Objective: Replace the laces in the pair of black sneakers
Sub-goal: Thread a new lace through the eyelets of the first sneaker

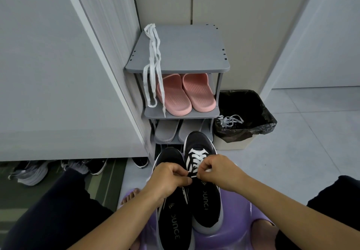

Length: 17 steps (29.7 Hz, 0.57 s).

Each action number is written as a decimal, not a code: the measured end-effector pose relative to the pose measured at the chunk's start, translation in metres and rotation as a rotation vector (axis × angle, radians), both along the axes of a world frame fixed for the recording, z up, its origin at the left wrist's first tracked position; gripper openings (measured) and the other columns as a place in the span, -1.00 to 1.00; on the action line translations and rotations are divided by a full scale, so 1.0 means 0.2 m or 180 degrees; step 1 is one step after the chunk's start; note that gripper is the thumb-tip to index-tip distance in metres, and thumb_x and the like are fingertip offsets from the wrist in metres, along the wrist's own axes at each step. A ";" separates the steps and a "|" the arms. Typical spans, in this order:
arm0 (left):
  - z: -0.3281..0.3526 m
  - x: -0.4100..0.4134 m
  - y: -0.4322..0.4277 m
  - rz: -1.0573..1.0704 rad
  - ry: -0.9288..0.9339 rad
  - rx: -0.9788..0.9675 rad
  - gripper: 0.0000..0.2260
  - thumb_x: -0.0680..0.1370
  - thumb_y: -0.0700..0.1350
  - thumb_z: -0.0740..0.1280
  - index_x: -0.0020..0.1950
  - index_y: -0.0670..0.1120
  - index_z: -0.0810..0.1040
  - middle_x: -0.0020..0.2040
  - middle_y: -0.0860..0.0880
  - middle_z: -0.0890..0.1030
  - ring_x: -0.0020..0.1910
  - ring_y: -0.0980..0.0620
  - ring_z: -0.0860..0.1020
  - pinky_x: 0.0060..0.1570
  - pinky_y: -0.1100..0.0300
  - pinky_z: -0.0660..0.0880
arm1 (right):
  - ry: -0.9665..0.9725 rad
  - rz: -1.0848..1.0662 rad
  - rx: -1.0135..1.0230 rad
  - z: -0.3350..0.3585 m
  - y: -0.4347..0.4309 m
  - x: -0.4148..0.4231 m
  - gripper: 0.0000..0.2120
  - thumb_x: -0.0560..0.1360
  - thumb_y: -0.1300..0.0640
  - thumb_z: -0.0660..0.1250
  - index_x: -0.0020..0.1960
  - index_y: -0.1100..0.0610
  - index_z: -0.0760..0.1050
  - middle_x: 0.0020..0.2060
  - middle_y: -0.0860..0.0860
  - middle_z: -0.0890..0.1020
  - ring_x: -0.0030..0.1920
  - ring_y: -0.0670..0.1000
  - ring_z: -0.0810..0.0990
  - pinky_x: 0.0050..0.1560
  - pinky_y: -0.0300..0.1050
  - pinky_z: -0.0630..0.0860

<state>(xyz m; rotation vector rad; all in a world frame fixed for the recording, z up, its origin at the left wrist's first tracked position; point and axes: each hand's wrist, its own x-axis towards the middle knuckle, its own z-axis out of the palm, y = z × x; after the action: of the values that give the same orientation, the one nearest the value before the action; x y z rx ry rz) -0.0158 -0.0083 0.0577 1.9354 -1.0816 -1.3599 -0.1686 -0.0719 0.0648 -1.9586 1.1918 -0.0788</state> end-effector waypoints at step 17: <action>-0.01 -0.01 0.01 -0.0164 -0.0380 -0.0234 -0.89 0.40 -0.16 0.48 -0.23 -0.02 0.57 -0.36 0.05 0.57 -0.39 0.17 0.51 -0.24 0.29 0.45 | -0.0239 -0.0013 0.0147 -0.01 0.04 -0.02 -0.94 0.49 0.17 0.32 -0.15 0.06 0.52 -0.27 -0.19 0.48 -0.28 -0.39 0.47 -0.17 -0.58 0.30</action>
<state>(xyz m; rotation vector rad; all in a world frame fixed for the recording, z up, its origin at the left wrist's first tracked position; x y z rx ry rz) -0.0184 -0.0073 0.0558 1.9681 -1.2284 -1.2265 -0.1718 -0.0646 0.0630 -1.8967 1.1390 -0.1248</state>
